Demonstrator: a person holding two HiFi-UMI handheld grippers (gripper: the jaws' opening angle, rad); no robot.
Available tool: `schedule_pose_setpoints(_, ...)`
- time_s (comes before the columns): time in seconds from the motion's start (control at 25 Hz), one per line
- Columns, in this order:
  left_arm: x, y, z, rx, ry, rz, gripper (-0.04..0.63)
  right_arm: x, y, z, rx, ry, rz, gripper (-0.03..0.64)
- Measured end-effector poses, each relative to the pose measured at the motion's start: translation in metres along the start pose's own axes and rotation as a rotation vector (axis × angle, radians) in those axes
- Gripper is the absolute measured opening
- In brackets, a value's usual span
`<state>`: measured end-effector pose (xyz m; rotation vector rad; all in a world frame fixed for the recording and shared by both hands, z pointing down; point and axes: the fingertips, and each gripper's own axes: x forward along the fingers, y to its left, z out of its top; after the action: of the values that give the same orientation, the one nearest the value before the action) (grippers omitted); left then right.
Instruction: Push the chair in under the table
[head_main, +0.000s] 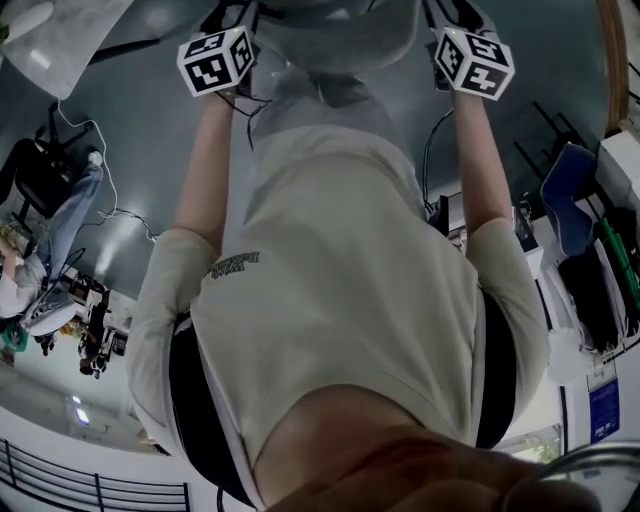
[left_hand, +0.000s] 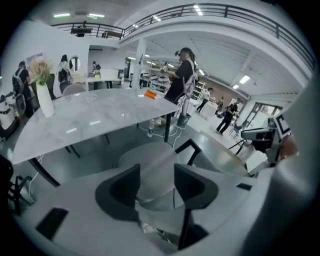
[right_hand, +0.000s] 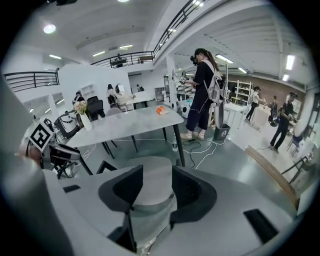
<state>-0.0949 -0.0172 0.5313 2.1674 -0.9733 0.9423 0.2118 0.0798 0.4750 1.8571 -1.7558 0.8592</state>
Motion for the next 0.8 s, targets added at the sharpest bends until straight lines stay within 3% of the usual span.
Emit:
schedule_pose_setpoints(0.36,0.046,0.021,-0.071,-0.137,0.159,-0.011,0.213,0.065,-0.026,-0.079,0.048,0.154,-0.004,0.198)
schedule_pose_setpoints(0.56,0.071,0.040,-0.112,-0.285,0.210,-0.010,0.241,0.095,-0.037,-0.113,0.154,0.203,0.013,0.216)
schedule_pose_setpoints(0.8,0.094,0.044,-0.156,-0.397,0.293,-0.020,0.262,0.121,-0.045,-0.153,0.130,0.316,0.018,0.249)
